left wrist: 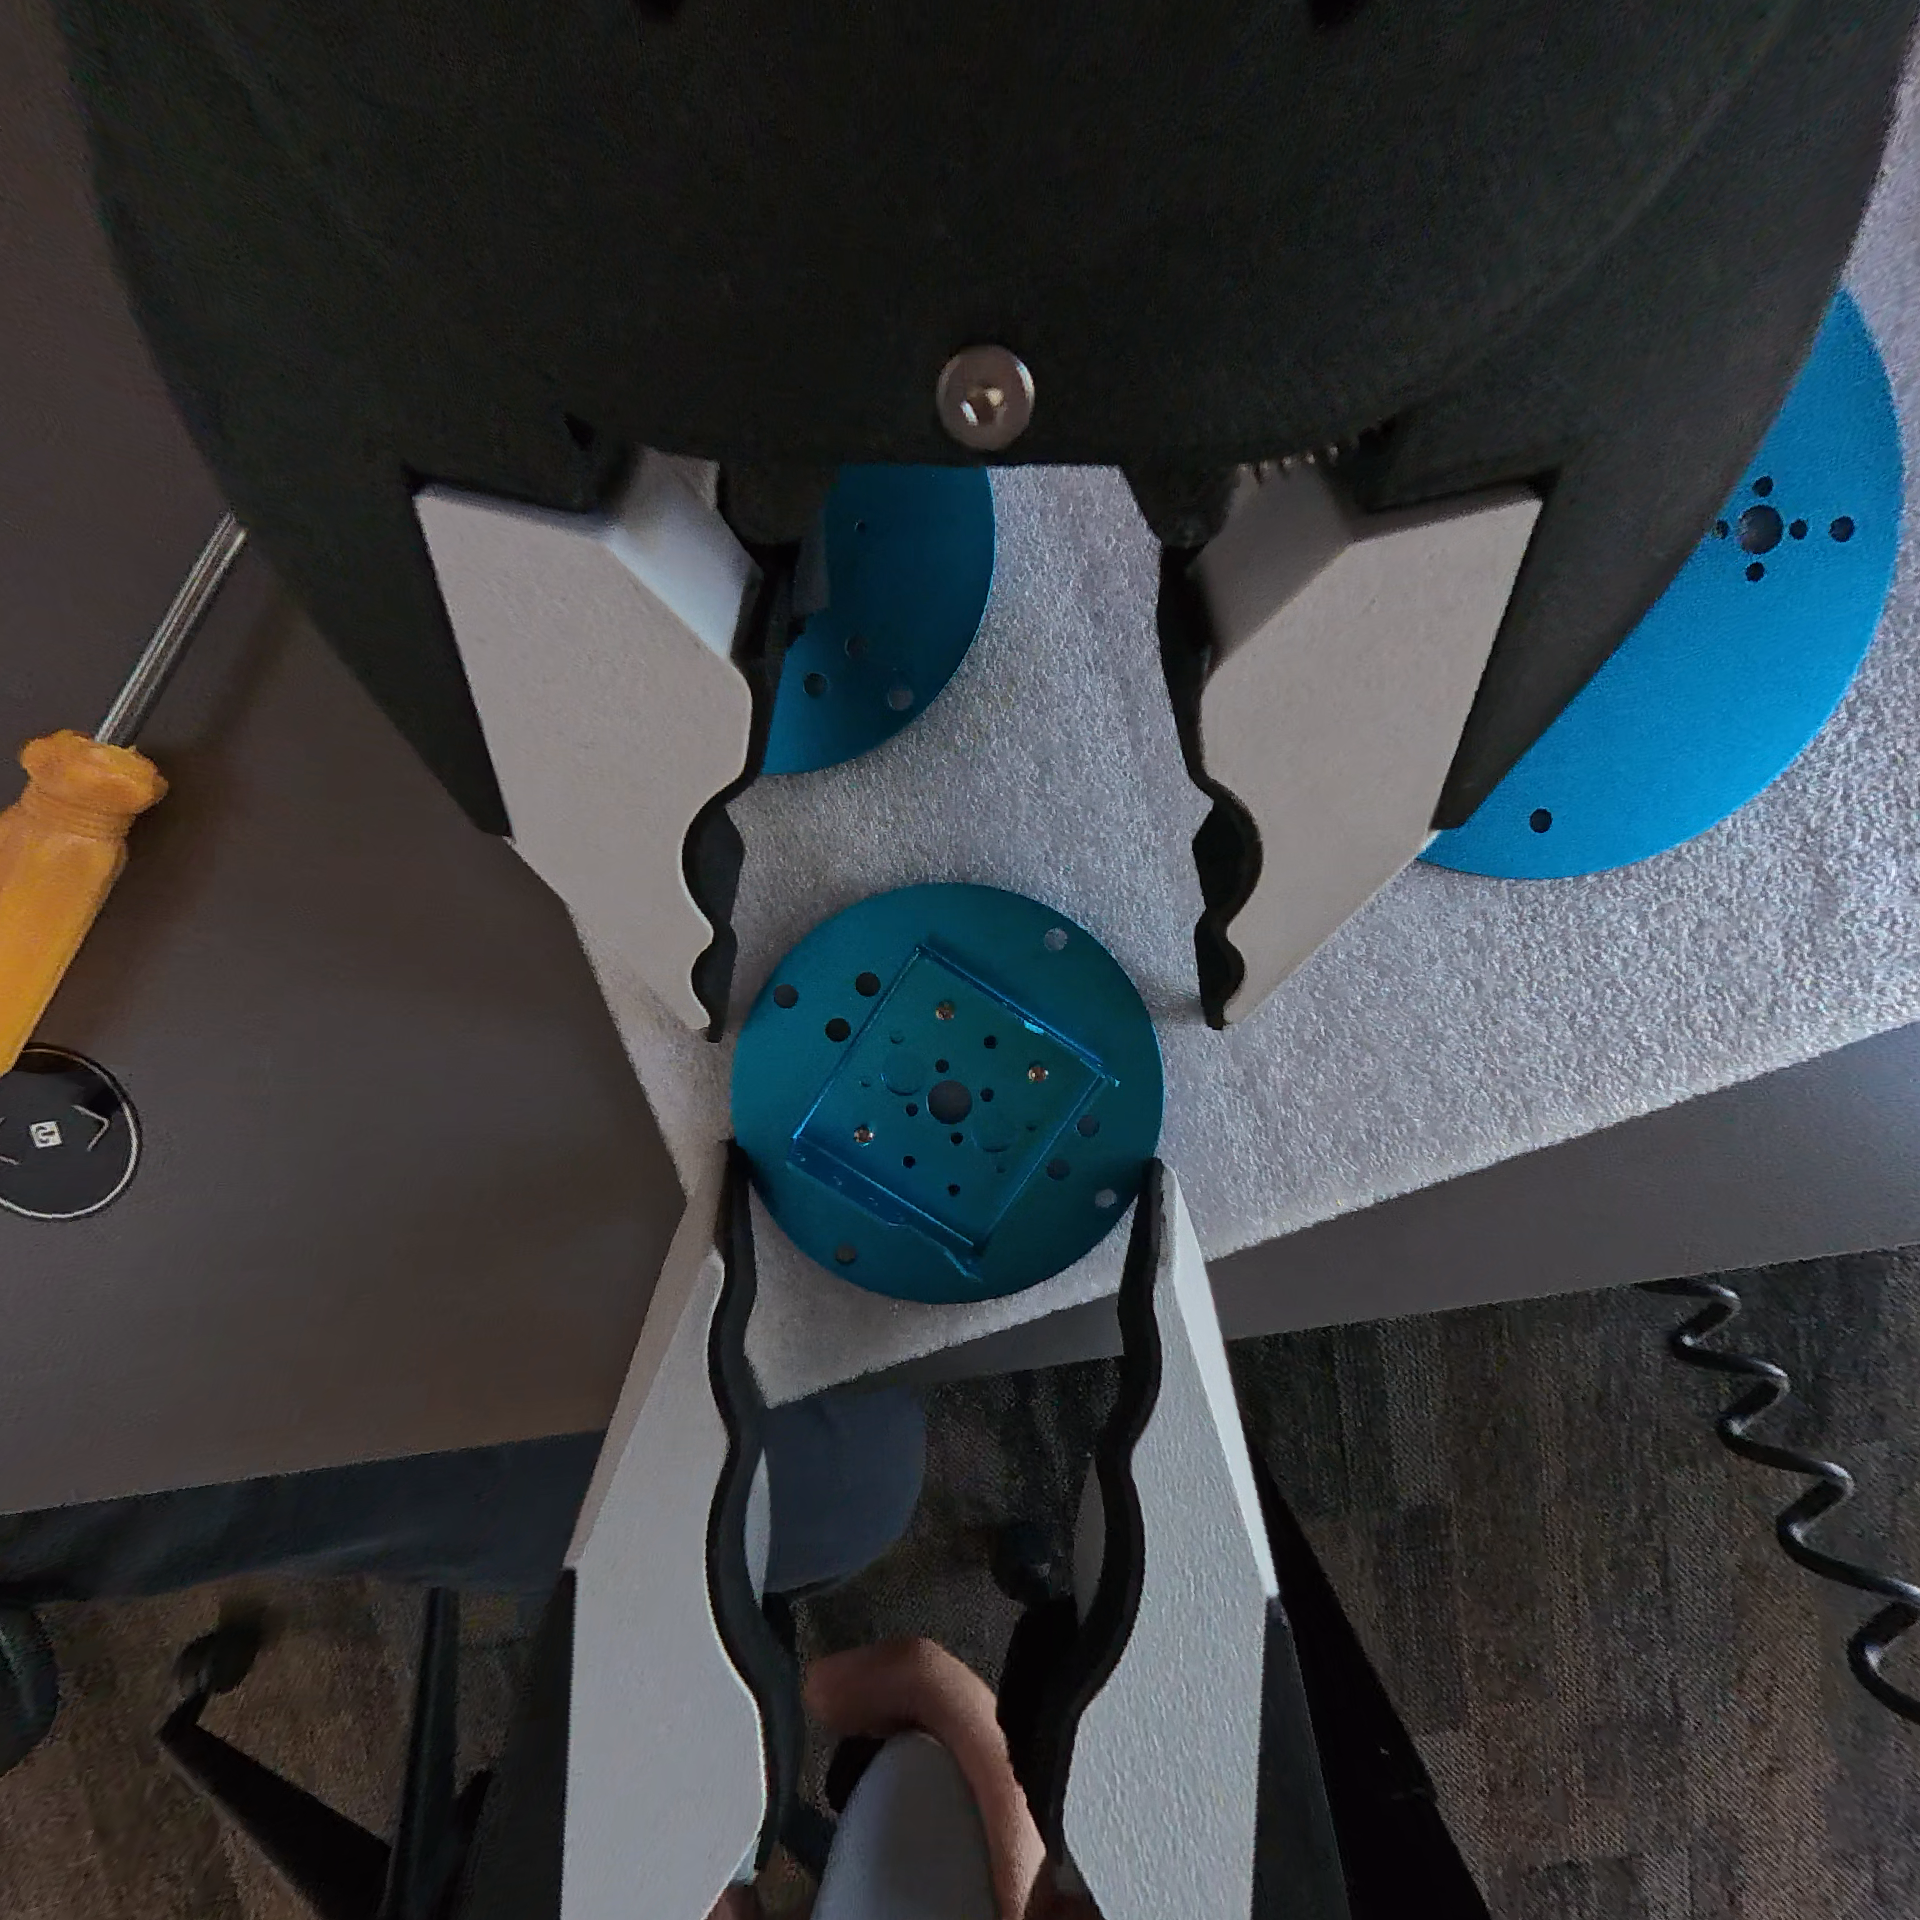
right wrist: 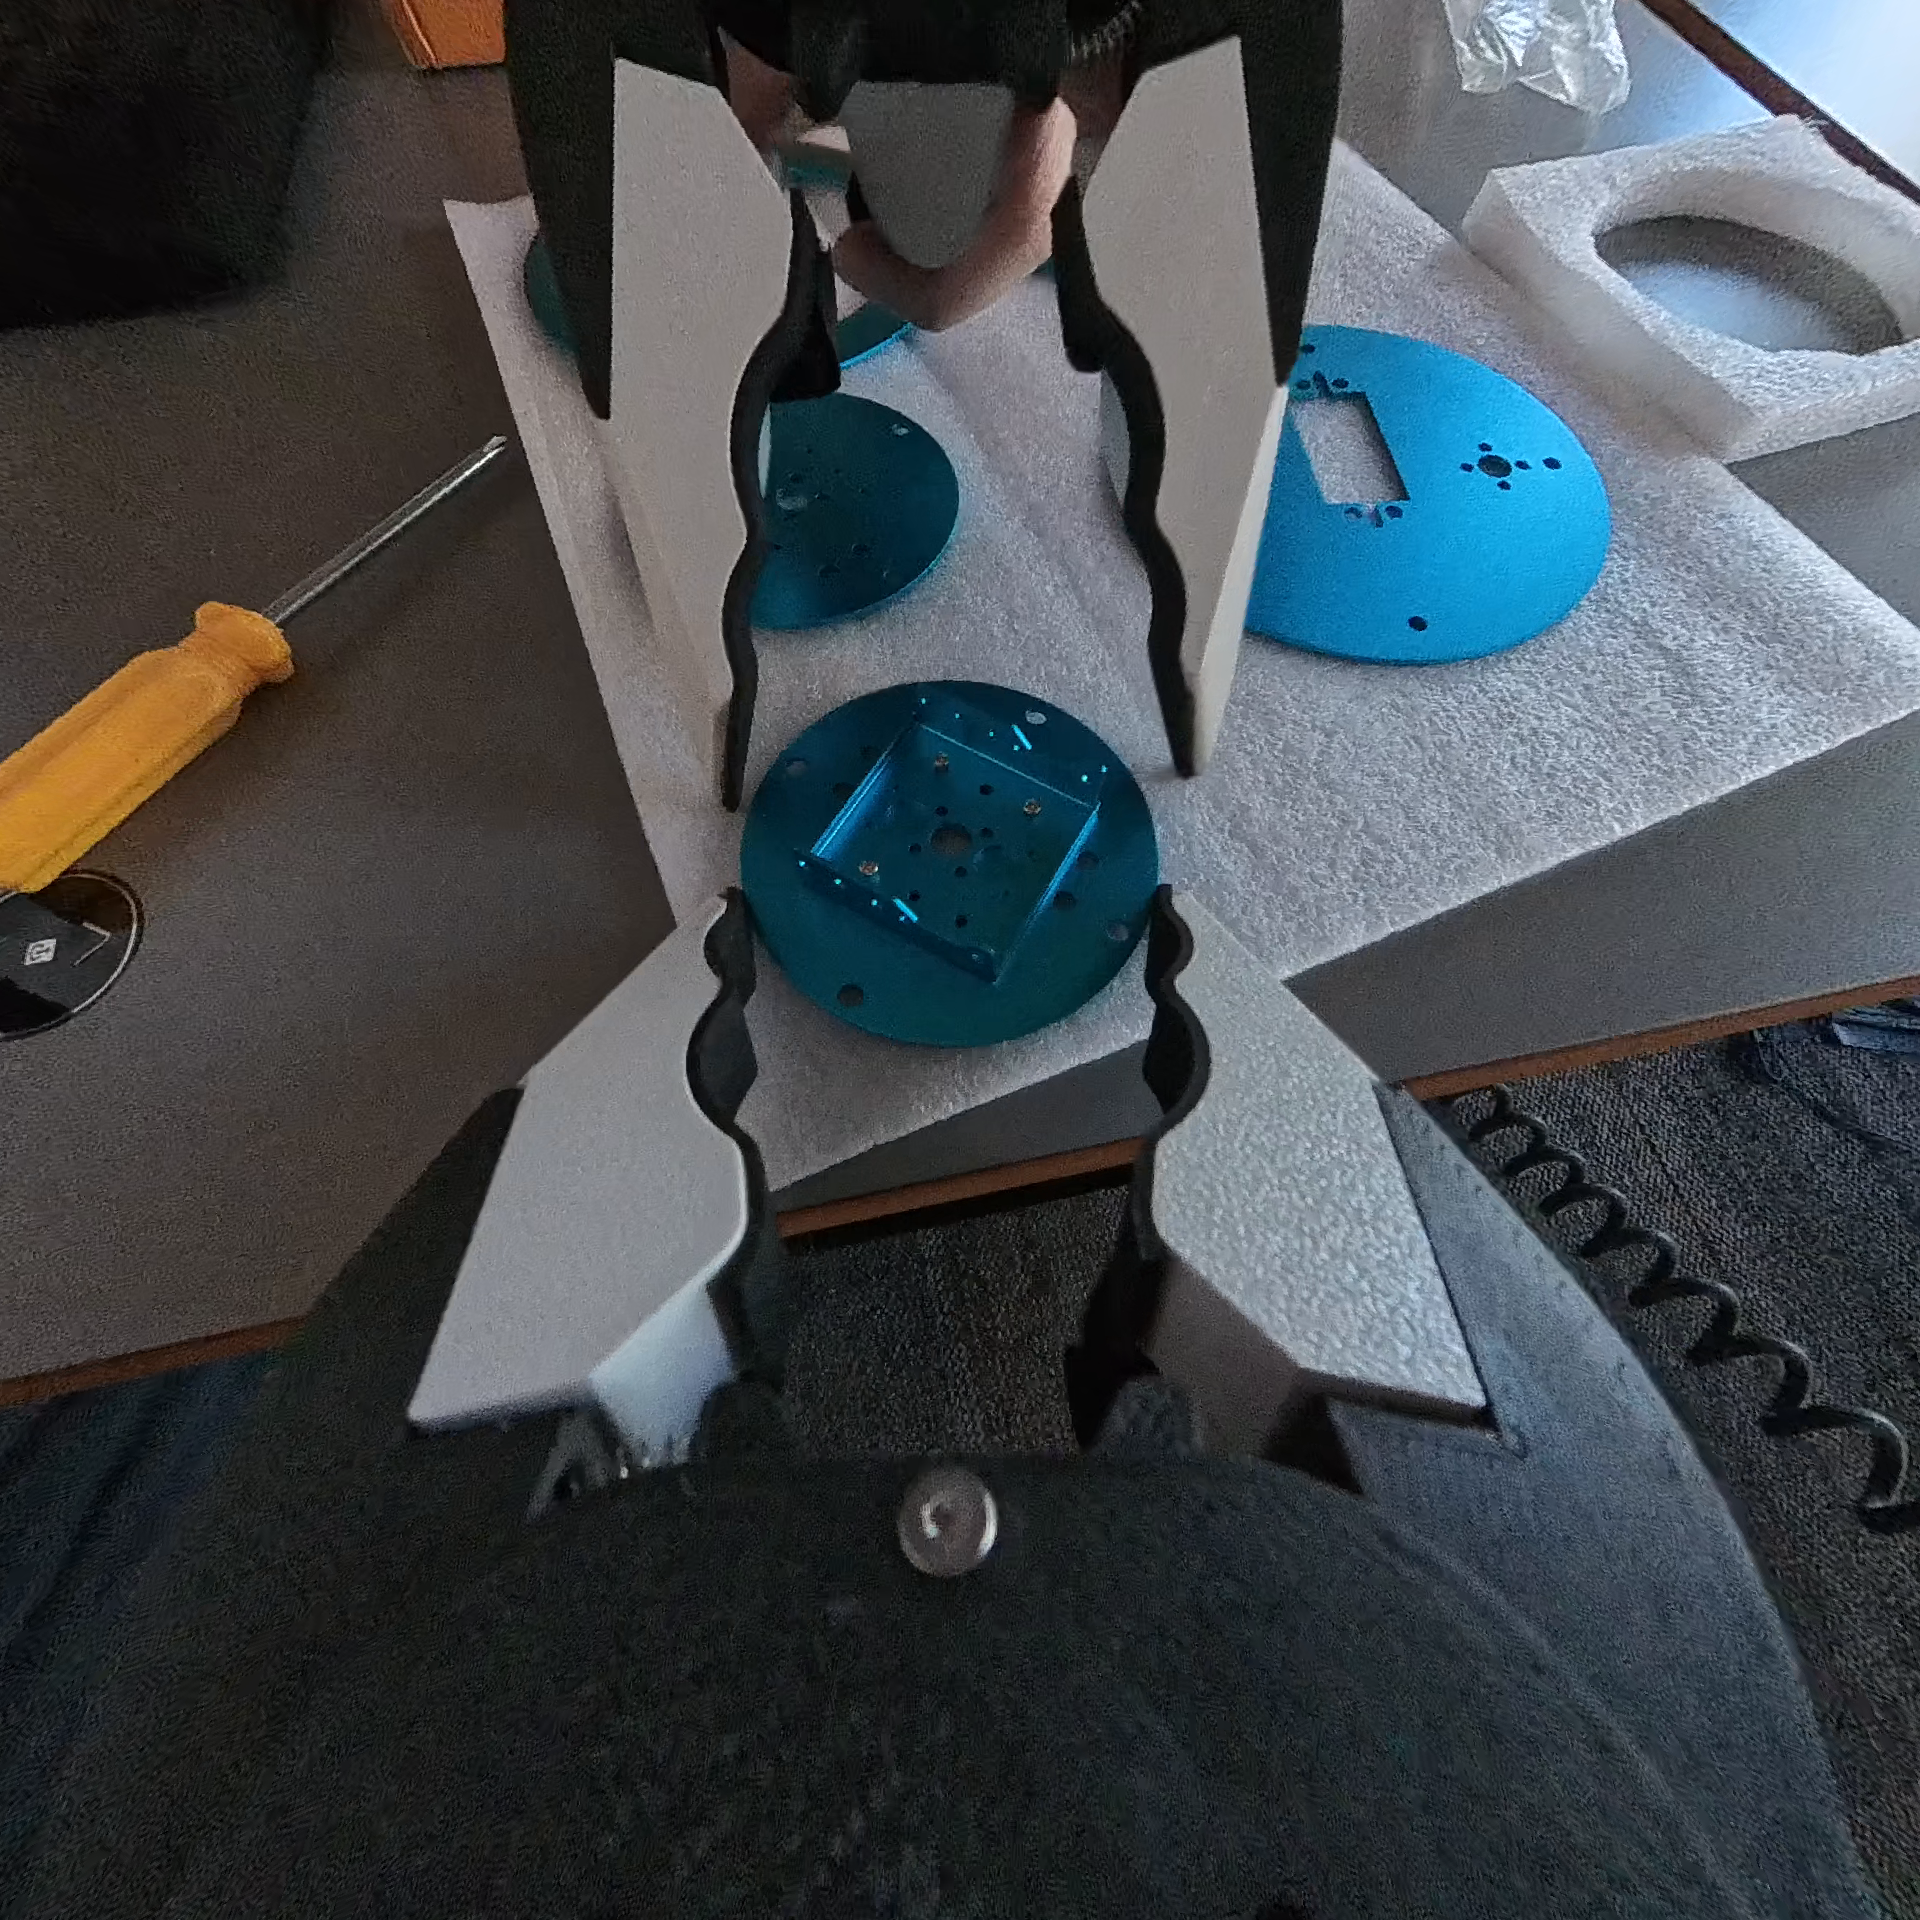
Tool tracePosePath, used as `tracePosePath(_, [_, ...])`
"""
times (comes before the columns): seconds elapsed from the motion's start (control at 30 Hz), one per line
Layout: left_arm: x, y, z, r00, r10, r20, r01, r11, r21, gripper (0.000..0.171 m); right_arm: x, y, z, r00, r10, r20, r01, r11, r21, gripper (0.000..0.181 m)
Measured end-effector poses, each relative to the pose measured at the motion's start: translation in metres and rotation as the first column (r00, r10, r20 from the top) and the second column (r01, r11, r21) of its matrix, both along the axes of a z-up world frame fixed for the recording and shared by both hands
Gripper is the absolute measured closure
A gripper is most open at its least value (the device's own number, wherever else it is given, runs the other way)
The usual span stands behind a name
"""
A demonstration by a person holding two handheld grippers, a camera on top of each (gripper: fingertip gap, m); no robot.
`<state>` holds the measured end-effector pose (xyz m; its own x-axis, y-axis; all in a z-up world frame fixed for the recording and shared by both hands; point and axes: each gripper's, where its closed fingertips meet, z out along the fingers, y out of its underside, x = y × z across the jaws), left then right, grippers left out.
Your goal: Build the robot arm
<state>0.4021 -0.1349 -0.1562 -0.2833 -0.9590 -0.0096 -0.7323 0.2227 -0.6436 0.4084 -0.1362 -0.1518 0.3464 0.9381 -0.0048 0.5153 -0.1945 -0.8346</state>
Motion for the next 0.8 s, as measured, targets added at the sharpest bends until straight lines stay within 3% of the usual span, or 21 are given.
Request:
tracePosePath(0.27, [0.0, 0.002, -0.001, 0.996, -0.022, -0.091, 0.022, 1.0, -0.001, 0.086, -0.001, 0.002, 0.006, 0.999, -0.034, -0.039, 0.027, 0.985, -0.173, 0.106])
tracePosePath(0.43, [0.0, 0.002, 0.002, 0.994, -0.008, -0.105, 0.001, 0.997, -0.072, 0.088, 0.0, 0.004, 0.008, 0.997, -0.025, -0.067, 0.01, 0.978, -0.21, 0.106])
tracePosePath(0.57, [0.002, 0.005, 0.006, 0.996, 0.005, -0.088, -0.018, 0.989, -0.147, 0.094, 0.003, 0.006, 0.011, 0.997, -0.021, -0.077, 0.016, 0.998, -0.063, 0.101])
tracePosePath(0.67, [0.002, 0.006, 0.008, 0.998, 0.014, -0.063, -0.026, 0.982, -0.188, 0.096, 0.01, 0.009, 0.001, 0.998, -0.05, -0.027, 0.052, 0.998, 0.04, 0.115])
tracePosePath(0.8, [0.001, 0.007, 0.009, 0.999, 0.025, -0.042, -0.033, 0.977, -0.213, 0.099, 0.006, 0.009, 0.015, 0.995, -0.043, -0.087, 0.05, 0.996, 0.08, 0.137])
